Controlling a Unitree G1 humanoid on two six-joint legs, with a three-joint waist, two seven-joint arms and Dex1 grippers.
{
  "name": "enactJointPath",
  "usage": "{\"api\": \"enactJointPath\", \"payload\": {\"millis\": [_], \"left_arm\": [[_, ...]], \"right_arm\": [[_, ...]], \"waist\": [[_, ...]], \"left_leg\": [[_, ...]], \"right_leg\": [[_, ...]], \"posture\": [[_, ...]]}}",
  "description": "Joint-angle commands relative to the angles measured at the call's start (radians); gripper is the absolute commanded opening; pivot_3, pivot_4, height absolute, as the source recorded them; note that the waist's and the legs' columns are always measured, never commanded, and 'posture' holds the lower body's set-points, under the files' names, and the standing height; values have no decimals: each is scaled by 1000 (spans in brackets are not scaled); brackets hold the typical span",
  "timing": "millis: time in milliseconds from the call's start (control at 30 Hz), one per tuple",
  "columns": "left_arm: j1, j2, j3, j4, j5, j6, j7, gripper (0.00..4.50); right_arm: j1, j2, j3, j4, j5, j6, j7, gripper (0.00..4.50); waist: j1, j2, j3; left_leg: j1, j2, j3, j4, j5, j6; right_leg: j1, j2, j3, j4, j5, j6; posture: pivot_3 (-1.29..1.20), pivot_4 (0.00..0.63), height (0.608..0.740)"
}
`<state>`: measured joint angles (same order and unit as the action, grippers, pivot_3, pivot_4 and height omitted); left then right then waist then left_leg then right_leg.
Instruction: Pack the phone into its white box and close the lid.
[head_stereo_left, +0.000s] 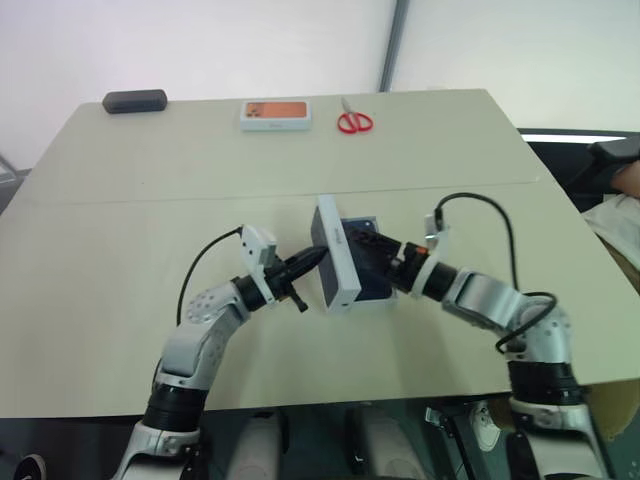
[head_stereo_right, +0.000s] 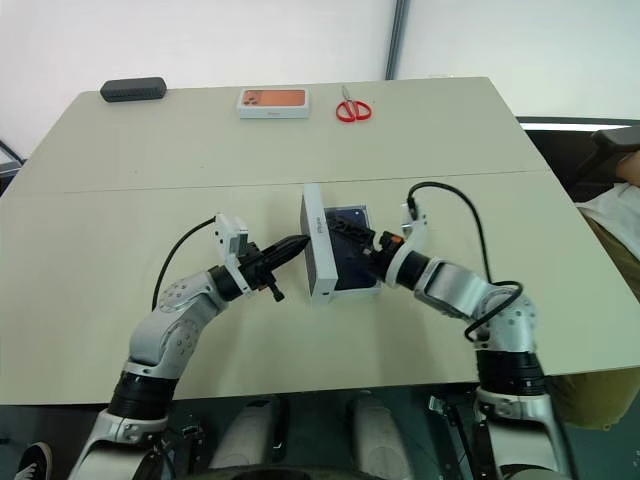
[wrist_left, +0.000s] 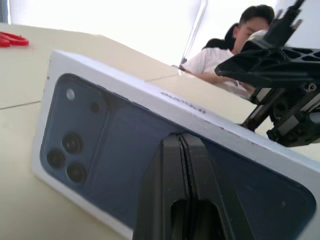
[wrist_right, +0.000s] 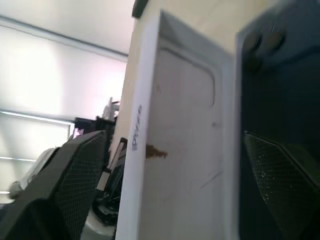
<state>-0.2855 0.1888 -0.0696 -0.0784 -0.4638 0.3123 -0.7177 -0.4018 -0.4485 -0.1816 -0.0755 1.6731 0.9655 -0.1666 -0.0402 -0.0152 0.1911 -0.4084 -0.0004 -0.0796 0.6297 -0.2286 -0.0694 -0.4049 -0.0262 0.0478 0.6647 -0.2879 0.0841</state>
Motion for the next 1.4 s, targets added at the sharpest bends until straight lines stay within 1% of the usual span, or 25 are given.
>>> {"api": "enactJointPath", "payload": {"millis": [33,133,167,233,333,367,400,467,600,700,867,967,1100,1267,1400], "left_arm": [[-18,-30,-24,3,12,-24,9,0],[-18,-36,-33,10,24,-28,4,0],[-17,-33,-33,11,26,-28,1,0],[-16,-20,-27,11,24,-23,-7,0],[-12,11,-13,5,22,-16,-16,0],[-9,22,-8,1,19,-11,-16,0],[-5,36,-2,-4,19,-10,-14,0],[5,56,11,-14,10,-2,-11,0],[43,94,32,-53,3,15,-5,0],[80,117,40,-83,-1,36,-2,0],[131,144,4,-87,30,55,-7,0],[131,134,-19,-71,41,48,-10,0],[129,131,-61,-30,96,2,-17,0],[98,91,-79,10,111,-4,-3,0],[66,66,-119,51,154,-25,-7,0]], "right_arm": [[-48,-93,-18,-8,-203,-58,140,4427],[-64,-169,55,-9,-460,-147,289,4427],[-66,-177,75,-3,-526,-176,322,4203],[-61,-189,131,-6,-677,-245,387,3580],[-49,-192,213,-19,-878,-351,466,2053],[-47,-187,229,-20,-925,-376,485,1459],[-44,-183,247,-27,-969,-402,508,1042],[-38,-174,272,-38,-1035,-432,543,18],[-26,-141,282,-57,-1105,-450,583,18],[-13,-135,282,-63,-1156,-473,620,18],[11,-144,289,-54,-1236,-504,685,18],[17,-142,298,-59,-1279,-517,719,18],[23,-129,292,-65,-1313,-516,743,18],[18,-117,273,-81,-1323,-500,762,18],[40,-140,291,-95,-1345,-522,819,18]], "waist": [[-1,0,0],[-2,0,0],[-3,0,0],[-4,0,0],[-2,0,0],[-2,0,0],[-1,0,0],[0,0,0],[0,0,0],[2,0,0],[3,0,0],[4,0,0],[5,0,0],[5,0,0],[11,0,0]], "left_leg": [[0,0,0,0,0,0],[0,0,0,0,0,0],[0,0,0,-1,0,0],[1,1,0,-1,0,0],[1,1,0,-1,0,0],[1,0,0,-1,0,0],[1,0,0,-1,0,0],[0,0,0,0,0,0],[0,0,0,-1,0,0],[0,0,-1,0,0,0],[1,0,-1,0,0,0],[1,0,-1,0,0,0],[1,0,-1,0,0,0],[1,0,-1,0,0,0],[1,-1,-1,0,0,0]], "right_leg": [[0,0,0,0,0,0],[0,0,0,0,0,0],[0,1,0,0,0,0],[0,1,0,0,0,0],[-1,1,0,0,0,0],[0,1,0,0,0,0],[0,1,0,0,0,0],[0,0,0,0,0,0],[0,0,0,0,0,0],[0,0,0,0,0,0],[0,-1,0,0,0,0],[1,-1,0,0,0,0],[1,-1,0,0,0,0],[1,-1,0,0,0,0],[1,-1,0,0,0,0]], "posture": [[0,150,740],[0,150,740],[0,150,740],[0,150,740],[0,150,740],[0,150,740],[0,150,740],[0,150,740],[0,150,740],[0,150,740],[0,150,740],[0,150,740],[0,150,740],[0,150,740],[0,150,740]]}}
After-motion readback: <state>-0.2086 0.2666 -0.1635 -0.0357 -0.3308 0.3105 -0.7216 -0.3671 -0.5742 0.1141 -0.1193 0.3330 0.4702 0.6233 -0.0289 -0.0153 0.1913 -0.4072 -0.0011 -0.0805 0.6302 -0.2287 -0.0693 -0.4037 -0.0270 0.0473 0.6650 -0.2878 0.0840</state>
